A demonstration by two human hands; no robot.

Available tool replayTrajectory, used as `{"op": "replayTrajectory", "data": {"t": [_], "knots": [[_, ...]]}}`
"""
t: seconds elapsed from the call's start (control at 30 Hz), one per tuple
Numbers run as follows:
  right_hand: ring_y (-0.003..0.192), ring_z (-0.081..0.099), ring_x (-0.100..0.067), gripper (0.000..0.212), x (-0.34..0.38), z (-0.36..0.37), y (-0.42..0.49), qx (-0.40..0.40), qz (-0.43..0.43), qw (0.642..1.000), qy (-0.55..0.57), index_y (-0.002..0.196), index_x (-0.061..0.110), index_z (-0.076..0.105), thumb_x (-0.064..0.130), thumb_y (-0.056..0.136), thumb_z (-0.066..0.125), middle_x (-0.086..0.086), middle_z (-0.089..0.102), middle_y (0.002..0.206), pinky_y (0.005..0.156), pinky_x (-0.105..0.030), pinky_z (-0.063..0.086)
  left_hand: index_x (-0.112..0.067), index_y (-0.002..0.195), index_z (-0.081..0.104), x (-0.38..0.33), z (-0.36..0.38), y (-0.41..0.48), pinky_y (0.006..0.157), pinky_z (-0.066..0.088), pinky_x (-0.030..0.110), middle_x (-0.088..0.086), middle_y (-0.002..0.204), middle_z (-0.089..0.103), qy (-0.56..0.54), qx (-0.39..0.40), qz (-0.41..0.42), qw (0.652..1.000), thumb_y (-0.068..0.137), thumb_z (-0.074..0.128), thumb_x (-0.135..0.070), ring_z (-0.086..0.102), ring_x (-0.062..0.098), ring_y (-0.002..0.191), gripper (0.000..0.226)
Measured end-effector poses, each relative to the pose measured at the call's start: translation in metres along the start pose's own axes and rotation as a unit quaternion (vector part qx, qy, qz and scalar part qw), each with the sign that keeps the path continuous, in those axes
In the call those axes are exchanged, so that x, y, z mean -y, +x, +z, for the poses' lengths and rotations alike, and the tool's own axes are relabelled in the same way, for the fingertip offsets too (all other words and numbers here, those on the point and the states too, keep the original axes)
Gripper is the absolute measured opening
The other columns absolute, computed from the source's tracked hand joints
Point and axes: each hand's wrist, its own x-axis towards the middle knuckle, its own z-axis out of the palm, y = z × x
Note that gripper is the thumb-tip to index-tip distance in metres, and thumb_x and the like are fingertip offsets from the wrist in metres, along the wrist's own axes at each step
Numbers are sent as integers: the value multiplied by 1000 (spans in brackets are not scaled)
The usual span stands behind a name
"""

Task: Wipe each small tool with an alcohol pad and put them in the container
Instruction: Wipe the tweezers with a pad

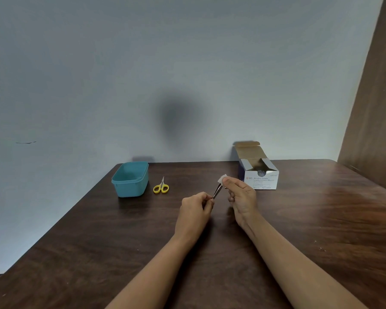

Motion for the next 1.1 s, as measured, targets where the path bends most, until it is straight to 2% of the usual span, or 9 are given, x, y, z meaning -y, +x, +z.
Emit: {"op": "replayTrajectory", "data": {"t": [0.1,0.23,0.3,0.43,0.57,0.7,0.83,1.0,1.1], "knots": [[52,42,-2,7,0,1,0,-10,7,1000,14,78,12,74,10,73,78,1,66,85,45,-14,30,-20,98,70,0,0,1,62,42,7,-13,78,65,2,0,3,1000,94,58,-24,59,-2,70,13],[51,29,-6,8,2,1,0,-21,6,999,32,72,10,70,13,78,75,-1,42,64,47,-18,25,-21,97,70,0,0,1,68,49,13,-11,81,67,0,5,7,1000,94,58,-24,61,-1,74,13],[51,28,-6,9,3,1,0,-16,9,999,40,74,9,69,14,82,72,0,37,63,48,-19,24,-21,98,69,1,0,0,69,50,15,-10,82,67,2,8,8,1000,94,58,-24,61,0,75,13],[45,33,-3,6,2,0,3,-5,14,999,47,89,6,71,8,85,67,2,39,63,43,-16,25,-20,98,69,2,0,1,67,48,13,-10,82,67,4,9,7,1000,94,58,-24,61,1,74,13],[41,38,-2,6,2,-1,7,-5,22,998,55,86,4,69,3,86,63,-3,47,70,39,-13,26,-20,98,70,3,1,2,75,55,26,-9,81,68,5,6,-1,1000,94,58,-24,61,1,75,14],[42,36,-2,4,4,-1,5,0,21,998,55,82,6,70,3,83,67,-1,56,69,41,-13,26,-20,96,70,4,2,1,74,54,26,-9,81,68,5,0,-4,1000,93,58,-23,61,2,75,13],[45,31,-3,3,4,-1,2,1,17,999,32,78,11,72,12,78,75,1,45,63,43,-14,26,-19,93,70,3,1,1,69,49,20,-9,79,67,-1,-6,-3,1000,93,58,-21,59,3,72,13],[50,28,-5,15,2,0,0,18,11,1000,8,80,16,73,29,73,74,3,37,65,45,-15,26,-19,94,70,2,-1,0,70,51,23,-8,78,67,-7,-5,-1,1000,93,58,-22,60,3,71,13],[51,29,-3,10,1,-1,1,41,14,999,9,84,13,72,18,87,65,8,46,61,48,-16,25,-20,95,70,1,-1,-1,71,53,23,-9,78,67,-5,1,1,1000,94,57,-23,60,2,72,13]]}}
